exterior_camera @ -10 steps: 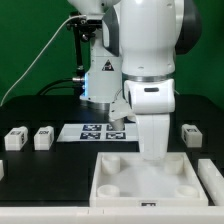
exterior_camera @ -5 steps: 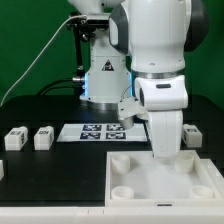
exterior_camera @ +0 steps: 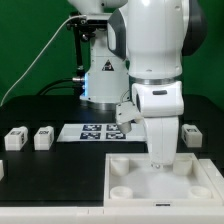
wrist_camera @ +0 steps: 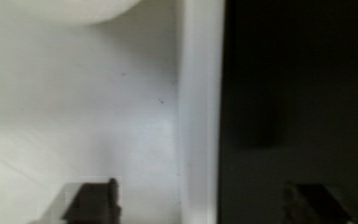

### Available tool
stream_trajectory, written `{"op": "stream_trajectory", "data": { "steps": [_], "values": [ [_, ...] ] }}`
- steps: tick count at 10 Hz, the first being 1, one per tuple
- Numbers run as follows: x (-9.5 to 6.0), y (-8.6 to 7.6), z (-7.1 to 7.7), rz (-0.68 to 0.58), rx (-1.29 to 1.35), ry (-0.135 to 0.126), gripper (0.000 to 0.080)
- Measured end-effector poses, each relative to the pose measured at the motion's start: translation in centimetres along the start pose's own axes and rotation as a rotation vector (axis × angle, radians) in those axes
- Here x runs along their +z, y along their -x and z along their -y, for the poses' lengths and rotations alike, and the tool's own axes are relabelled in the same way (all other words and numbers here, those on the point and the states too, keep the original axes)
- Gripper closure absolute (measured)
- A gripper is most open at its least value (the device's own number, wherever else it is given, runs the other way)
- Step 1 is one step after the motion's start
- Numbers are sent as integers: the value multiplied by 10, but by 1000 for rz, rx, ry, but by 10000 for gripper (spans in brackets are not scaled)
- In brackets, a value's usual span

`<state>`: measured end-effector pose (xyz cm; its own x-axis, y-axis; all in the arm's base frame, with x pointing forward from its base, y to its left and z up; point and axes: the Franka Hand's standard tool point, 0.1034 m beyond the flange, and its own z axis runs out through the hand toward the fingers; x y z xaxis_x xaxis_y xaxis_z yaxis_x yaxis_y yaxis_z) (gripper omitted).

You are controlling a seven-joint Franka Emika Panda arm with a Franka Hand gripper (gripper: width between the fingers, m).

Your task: Assemble one leg

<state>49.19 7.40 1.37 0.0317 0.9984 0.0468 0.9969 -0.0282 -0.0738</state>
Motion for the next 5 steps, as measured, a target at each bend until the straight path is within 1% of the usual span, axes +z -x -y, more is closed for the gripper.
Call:
{"op": "stream_trajectory", "data": {
  "steps": [1,2,3,4,5],
  "values": [
    [0,-1,0,0,15,1,245],
    [-3,-3,0,1,38,5,170],
    [-8,-6,-1,3,61,14,155],
    [-16,-8,0,6,86,25,155],
    [-29,-9,3,11,119,39,151]
  ]
}}
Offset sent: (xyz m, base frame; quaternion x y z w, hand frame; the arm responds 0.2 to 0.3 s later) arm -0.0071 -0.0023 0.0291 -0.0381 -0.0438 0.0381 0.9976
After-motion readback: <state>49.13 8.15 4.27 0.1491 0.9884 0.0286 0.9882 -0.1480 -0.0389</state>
